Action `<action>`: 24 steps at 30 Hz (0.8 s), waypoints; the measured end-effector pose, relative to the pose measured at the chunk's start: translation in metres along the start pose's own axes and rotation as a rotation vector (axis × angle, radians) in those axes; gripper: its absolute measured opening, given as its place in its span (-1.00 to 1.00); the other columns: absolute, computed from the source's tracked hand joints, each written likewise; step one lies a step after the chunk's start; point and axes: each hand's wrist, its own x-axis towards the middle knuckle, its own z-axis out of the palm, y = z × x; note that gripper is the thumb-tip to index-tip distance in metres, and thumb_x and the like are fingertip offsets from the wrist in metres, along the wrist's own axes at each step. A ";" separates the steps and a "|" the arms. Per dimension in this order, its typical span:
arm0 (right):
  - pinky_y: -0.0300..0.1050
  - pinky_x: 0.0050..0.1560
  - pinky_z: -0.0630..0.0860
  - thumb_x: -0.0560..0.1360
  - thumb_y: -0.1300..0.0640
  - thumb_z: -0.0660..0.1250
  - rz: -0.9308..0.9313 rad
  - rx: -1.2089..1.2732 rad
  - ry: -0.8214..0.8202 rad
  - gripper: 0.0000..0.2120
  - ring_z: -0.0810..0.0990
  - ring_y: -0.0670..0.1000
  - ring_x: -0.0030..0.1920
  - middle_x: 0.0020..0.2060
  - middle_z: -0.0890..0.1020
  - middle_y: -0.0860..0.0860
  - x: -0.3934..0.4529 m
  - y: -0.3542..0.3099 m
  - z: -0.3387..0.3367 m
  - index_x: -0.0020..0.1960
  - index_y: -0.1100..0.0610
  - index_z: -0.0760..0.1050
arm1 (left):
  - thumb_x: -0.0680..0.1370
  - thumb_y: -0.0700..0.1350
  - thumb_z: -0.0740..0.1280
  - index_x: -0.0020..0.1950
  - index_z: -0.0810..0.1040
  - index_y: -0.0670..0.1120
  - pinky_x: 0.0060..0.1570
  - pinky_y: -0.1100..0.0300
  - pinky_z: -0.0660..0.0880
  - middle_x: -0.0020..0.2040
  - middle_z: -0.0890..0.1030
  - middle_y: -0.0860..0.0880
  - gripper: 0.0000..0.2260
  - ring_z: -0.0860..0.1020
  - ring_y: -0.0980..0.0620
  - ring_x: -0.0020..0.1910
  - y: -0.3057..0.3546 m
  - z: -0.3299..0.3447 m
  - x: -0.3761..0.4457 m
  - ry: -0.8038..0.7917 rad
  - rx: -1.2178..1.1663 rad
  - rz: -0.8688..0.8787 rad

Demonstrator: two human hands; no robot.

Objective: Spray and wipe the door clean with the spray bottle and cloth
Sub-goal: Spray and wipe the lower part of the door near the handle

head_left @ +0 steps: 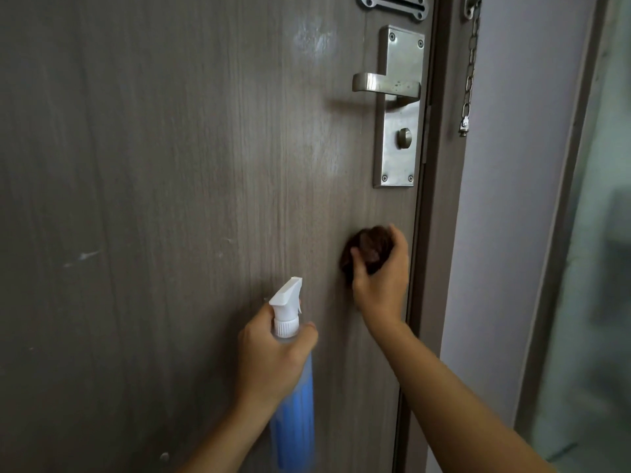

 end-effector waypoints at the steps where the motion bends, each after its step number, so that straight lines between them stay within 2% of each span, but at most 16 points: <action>1: -0.58 0.24 0.23 0.50 0.12 0.54 -0.007 0.011 0.052 -0.40 0.41 -0.16 0.20 0.19 0.48 -0.10 0.013 -0.007 0.005 0.46 0.09 0.38 | 0.29 0.12 0.40 -0.25 0.53 0.23 -0.42 0.31 0.37 -0.45 0.51 0.16 -0.91 0.45 0.20 -0.49 0.001 0.000 0.001 0.002 -0.005 0.006; 4: -0.47 0.23 0.33 0.50 0.19 0.52 -0.114 -0.065 0.086 -0.42 0.44 -0.02 0.19 0.23 0.43 0.07 0.019 -0.012 0.016 0.44 0.00 0.38 | 0.29 0.11 0.41 -0.28 0.52 0.22 -0.45 0.36 0.35 -0.46 0.50 0.14 -0.91 0.44 0.22 -0.50 0.003 -0.001 0.004 0.016 -0.016 0.026; 6: -0.21 0.16 0.45 0.46 0.22 0.51 -0.159 -0.121 0.023 -0.36 0.44 0.10 0.15 0.21 0.35 0.10 -0.003 0.000 0.018 0.46 -0.02 0.36 | 0.30 0.10 0.42 -0.27 0.53 0.20 -0.46 0.36 0.36 -0.46 0.51 0.13 -0.91 0.45 0.21 -0.50 0.003 -0.001 0.004 0.020 -0.025 0.027; 8: 0.00 0.06 0.49 0.38 0.22 0.53 -0.251 -0.200 -0.071 -0.28 0.44 0.20 0.11 0.17 0.35 0.11 -0.041 0.021 0.014 0.47 0.02 0.34 | 0.30 0.08 0.42 -0.27 0.54 0.17 -0.45 0.36 0.37 -0.45 0.53 0.13 -0.91 0.46 0.21 -0.49 0.000 0.000 0.003 0.030 -0.032 0.025; 12: 0.19 -0.11 0.62 0.24 0.25 0.60 -0.314 -0.330 -0.232 -0.15 0.51 0.29 0.04 0.16 0.36 0.15 -0.106 0.062 -0.004 0.45 0.05 0.31 | 0.30 0.07 0.43 -0.28 0.51 0.09 -0.42 0.34 0.39 -0.43 0.55 0.14 -0.87 0.49 0.20 -0.48 -0.004 0.003 -0.002 0.025 -0.016 -0.003; 14: 0.19 -0.11 0.64 0.24 0.27 0.61 -0.304 -0.339 -0.268 -0.15 0.54 0.30 0.03 0.16 0.38 0.15 -0.108 0.065 -0.010 0.44 0.05 0.32 | 0.30 0.09 0.43 -0.28 0.52 0.07 -0.42 0.34 0.39 -0.43 0.56 0.13 -0.85 0.48 0.21 -0.47 -0.006 0.004 -0.005 0.018 -0.013 -0.017; 16: 0.14 -0.06 0.63 0.33 0.29 0.56 -0.248 -0.314 -0.257 -0.23 0.56 0.29 0.04 0.15 0.43 0.22 -0.089 0.054 -0.011 0.43 0.05 0.31 | 0.28 0.11 0.42 -0.29 0.52 0.03 -0.43 0.31 0.39 -0.44 0.54 0.12 -0.81 0.47 0.21 -0.48 -0.006 0.003 -0.006 0.016 -0.005 -0.029; 20: -0.04 0.04 0.51 0.56 0.14 0.43 0.052 -0.172 0.055 -0.49 0.52 0.16 0.09 0.17 0.44 0.17 -0.011 0.014 -0.006 0.44 0.01 0.32 | 0.26 0.09 0.40 -0.26 0.56 -0.01 -0.44 0.28 0.39 -0.43 0.55 0.12 -0.80 0.46 0.22 -0.48 -0.004 0.000 -0.003 0.021 0.043 -0.059; 22: -0.09 0.08 0.47 0.58 0.11 0.43 0.065 -0.134 0.152 -0.53 0.50 0.12 0.11 0.14 0.45 0.12 0.027 -0.003 -0.001 0.43 -0.01 0.37 | 0.26 0.10 0.40 -0.26 0.55 -0.01 -0.44 0.27 0.39 -0.44 0.54 0.12 -0.79 0.46 0.20 -0.48 -0.003 0.000 0.000 0.026 0.040 -0.060; 24: -0.16 0.12 0.44 0.54 0.15 0.45 0.022 -0.118 0.159 -0.50 0.49 0.10 0.14 0.15 0.47 0.12 0.039 -0.013 0.004 0.42 -0.05 0.40 | 0.26 0.10 0.40 -0.27 0.54 0.00 -0.45 0.27 0.39 -0.45 0.53 0.13 -0.80 0.45 0.20 -0.48 -0.002 -0.001 0.003 0.034 0.029 -0.053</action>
